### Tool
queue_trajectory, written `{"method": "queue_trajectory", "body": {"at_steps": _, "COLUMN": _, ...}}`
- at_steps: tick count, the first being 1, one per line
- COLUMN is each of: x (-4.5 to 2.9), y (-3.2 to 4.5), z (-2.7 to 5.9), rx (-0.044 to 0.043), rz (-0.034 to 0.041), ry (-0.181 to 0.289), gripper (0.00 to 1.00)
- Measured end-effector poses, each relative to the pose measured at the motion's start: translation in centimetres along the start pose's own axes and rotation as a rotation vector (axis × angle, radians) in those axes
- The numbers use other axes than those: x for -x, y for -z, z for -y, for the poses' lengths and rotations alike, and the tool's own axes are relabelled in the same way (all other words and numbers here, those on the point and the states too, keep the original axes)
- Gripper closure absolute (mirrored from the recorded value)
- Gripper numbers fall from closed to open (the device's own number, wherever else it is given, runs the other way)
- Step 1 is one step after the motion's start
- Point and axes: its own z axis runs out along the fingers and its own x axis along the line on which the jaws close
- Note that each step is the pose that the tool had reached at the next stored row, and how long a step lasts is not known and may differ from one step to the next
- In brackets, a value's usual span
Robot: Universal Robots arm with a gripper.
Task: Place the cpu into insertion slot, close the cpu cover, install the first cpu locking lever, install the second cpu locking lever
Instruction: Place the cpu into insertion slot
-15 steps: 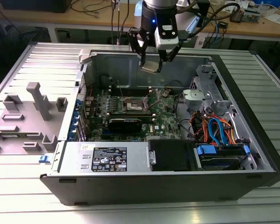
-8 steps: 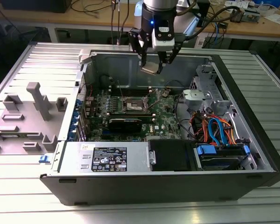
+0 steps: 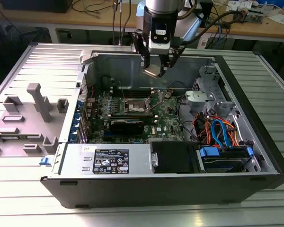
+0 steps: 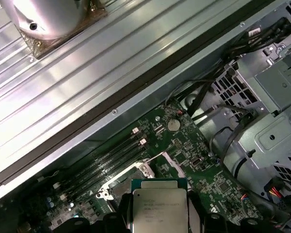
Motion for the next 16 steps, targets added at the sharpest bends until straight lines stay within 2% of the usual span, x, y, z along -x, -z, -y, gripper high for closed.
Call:
{"method": "queue_trajectory", "body": {"at_steps": 5, "x": 0.01, "y": -0.53, "z": 0.05, "rx": 0.0015, "rz": 0.0072, "ry": -0.082, "gripper": 0.45}}
{"method": "queue_trajectory", "body": {"at_steps": 8, "x": 0.01, "y": -0.72, "z": 0.06, "rx": 0.0019, "rz": 0.0097, "ry": -0.114, "gripper": 0.45}}
{"method": "queue_trajectory", "body": {"at_steps": 16, "x": -0.18, "y": -0.75, "z": 0.21, "rx": 0.0020, "rz": 0.0103, "ry": -0.119, "gripper": 0.45}}
